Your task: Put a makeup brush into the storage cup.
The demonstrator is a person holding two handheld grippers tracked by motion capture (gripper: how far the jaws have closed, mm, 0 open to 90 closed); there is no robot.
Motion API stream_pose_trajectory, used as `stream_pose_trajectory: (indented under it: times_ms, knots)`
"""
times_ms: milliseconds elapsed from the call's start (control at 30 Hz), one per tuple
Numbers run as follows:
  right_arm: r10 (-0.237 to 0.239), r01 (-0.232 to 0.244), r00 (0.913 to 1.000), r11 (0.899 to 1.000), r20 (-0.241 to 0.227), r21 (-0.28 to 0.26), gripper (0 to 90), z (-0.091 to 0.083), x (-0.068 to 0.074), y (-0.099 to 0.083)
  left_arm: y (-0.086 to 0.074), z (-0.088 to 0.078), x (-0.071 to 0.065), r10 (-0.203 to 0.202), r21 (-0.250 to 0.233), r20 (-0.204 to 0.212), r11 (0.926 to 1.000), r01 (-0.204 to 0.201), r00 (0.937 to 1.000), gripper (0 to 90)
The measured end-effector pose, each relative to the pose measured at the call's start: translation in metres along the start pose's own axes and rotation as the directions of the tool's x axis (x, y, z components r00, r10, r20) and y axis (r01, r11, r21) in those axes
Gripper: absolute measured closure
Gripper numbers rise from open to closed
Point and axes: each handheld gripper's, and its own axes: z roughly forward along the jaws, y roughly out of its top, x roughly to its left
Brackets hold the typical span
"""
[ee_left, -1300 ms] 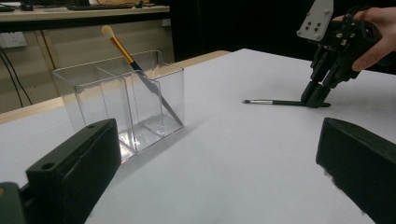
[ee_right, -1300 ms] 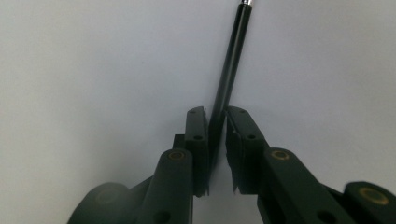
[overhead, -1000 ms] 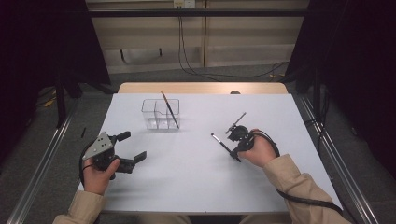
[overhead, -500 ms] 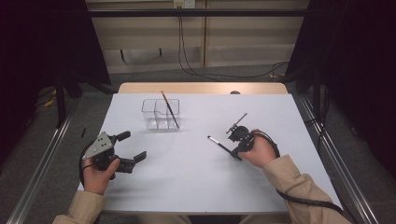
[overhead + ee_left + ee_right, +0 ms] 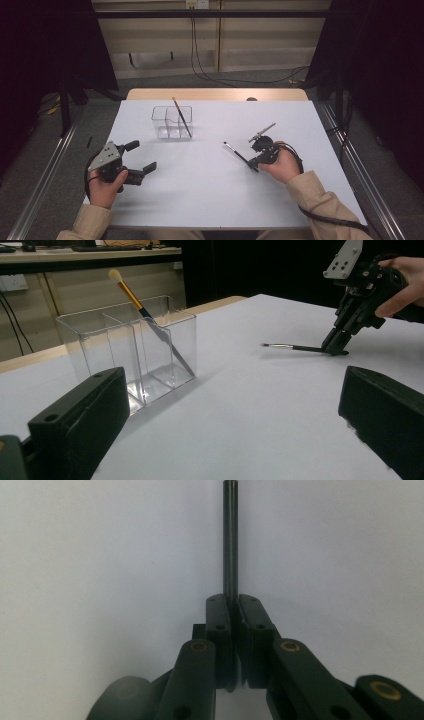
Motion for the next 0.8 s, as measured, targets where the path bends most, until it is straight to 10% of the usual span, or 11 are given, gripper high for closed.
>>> stream_pose_trajectory:
  times_ms: [367, 800]
  knots:
    - [0.034, -0.042, 0.9981, 0.985, -0.052, -0.167, 84.7, -0.011, 0.0, -0.01, 0.001, 0.001, -0.001, 0.0, -0.001, 0.005, 1.0, 0.0, 1.0, 0.0]
    - [0.009, -0.053, 0.9922, 0.932, -0.124, -0.358, 84.7, -0.02, 0.004, -0.018, 0.002, 0.003, -0.002, -0.004, -0.007, 0.009, 1.0, 0.005, 0.9999, 0.0]
